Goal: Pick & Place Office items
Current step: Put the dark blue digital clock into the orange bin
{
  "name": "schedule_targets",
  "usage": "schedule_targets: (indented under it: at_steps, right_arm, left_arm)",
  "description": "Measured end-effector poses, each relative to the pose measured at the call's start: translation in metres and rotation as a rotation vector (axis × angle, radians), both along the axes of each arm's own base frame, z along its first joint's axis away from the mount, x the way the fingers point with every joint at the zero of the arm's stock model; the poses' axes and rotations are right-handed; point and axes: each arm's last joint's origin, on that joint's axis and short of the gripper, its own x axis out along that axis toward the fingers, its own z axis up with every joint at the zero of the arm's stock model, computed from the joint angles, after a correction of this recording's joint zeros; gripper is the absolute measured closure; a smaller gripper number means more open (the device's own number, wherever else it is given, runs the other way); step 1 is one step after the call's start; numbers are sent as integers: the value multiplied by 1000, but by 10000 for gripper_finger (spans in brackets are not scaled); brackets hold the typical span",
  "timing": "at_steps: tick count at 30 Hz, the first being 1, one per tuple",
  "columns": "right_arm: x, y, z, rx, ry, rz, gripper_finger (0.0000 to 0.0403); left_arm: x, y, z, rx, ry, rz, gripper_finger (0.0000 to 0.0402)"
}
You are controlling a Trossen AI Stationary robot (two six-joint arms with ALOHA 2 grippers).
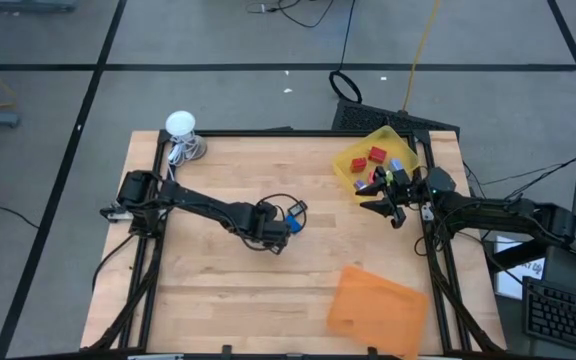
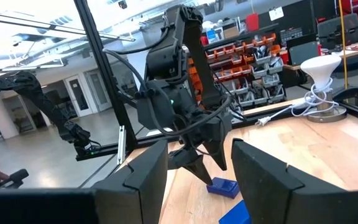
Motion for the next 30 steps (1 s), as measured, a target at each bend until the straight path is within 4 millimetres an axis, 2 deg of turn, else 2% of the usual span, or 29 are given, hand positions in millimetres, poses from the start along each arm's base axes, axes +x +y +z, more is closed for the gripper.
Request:
schedule_targets:
  at_steps: [5,12,22,30]
  right_arm:
    - [0,0,0,2,4,0,234]
    - [0,0,0,2,3,0,234]
    - [0,0,0,1,3,0,234]
    - [0,0,0,1,3,0,234]
  left_arm:
    - [0,-2,0,5,-3,-6,118]
    - [-9,-1,-23,-29,-10,-22,117]
    - [-8,10,-29,-43,-29,-29,163]
    - [-5,11,-28,31,-39,-162,235]
